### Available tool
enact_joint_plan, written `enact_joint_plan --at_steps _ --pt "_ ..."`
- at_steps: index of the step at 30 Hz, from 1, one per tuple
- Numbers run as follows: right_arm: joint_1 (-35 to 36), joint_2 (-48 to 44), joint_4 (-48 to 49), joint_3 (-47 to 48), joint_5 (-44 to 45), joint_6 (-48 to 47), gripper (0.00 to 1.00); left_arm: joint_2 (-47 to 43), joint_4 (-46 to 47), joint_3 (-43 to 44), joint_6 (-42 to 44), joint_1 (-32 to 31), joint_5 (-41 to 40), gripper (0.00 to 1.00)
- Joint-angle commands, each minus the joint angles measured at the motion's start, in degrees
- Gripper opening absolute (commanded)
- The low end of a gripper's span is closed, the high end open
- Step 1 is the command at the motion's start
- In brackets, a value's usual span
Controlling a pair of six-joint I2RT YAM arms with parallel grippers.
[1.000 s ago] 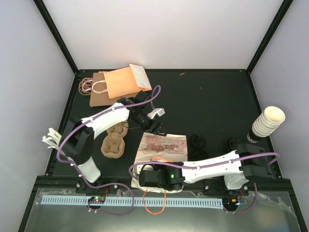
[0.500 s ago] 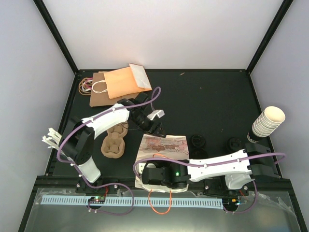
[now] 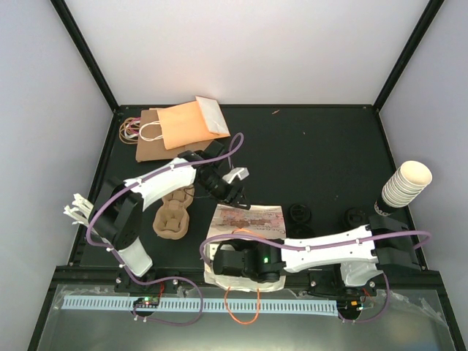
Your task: Pack the takeout coffee
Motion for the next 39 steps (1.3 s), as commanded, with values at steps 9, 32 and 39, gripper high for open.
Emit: enact_joint_plan --at_steps 9,32,39 --pt "-3.8 2.6 -5.7 3.1 -7.3 1.5 0.27 -1.6 -0.3 -0.5 0.5 -1.3 -0.1 0.63" --pt "-17.9 2.3 -12.0 10.7 -25.7 1.6 0.27 -5.6 0.1 12.6 -7.1 7.2 -9.1 0.86" --pt "-21.3 3.5 -12.5 11.1 -30.7 0.9 0.28 -13.8 -1.2 12.5 -7.7 9.6 -13.6 0.87"
